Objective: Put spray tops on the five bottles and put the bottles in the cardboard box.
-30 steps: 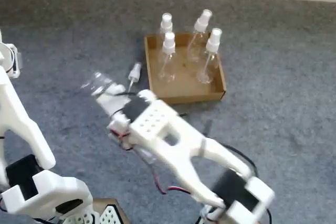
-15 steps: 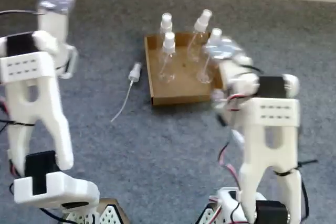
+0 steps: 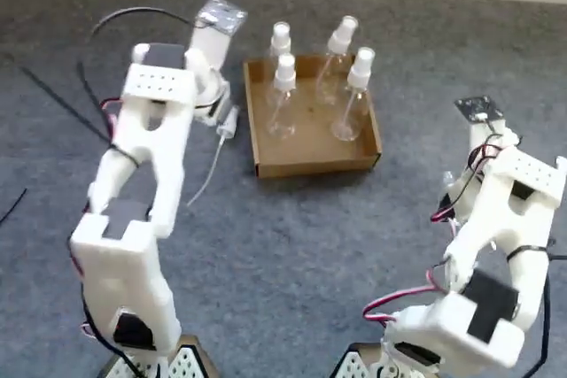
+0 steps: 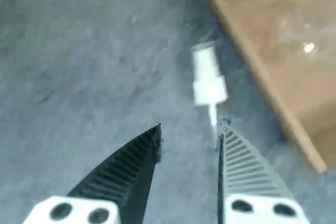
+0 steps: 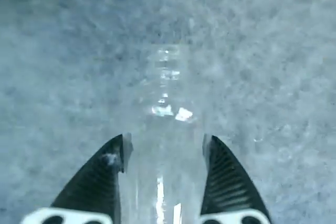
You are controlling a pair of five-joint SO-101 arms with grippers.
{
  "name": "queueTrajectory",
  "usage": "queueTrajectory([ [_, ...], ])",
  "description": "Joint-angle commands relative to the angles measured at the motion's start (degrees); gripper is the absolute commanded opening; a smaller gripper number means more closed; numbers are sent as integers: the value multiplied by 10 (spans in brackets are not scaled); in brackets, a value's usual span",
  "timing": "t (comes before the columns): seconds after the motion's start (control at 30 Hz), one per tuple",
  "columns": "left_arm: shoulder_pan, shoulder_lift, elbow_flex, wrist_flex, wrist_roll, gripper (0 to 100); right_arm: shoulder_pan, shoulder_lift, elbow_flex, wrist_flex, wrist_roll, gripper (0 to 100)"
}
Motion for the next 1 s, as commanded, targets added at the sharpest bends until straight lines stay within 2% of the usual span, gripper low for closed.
queueTrajectory([
  [0.0, 31, 65, -93, -11, 6, 162, 17, 44, -3, -44, 2, 4],
  [0.27, 35, 145, -169, -10, 6, 162, 14, 88, 0, -95, 2, 4],
  [0.7, 38, 218, -173, -18, 7, 162, 13, 122, 2, -118, 4, 10],
  [0.87, 36, 225, -172, -44, 37, 158, 14, 119, 2, -117, 5, 91],
  [0.97, 36, 223, -172, -40, 53, 133, 16, 119, 2, -117, 5, 94],
])
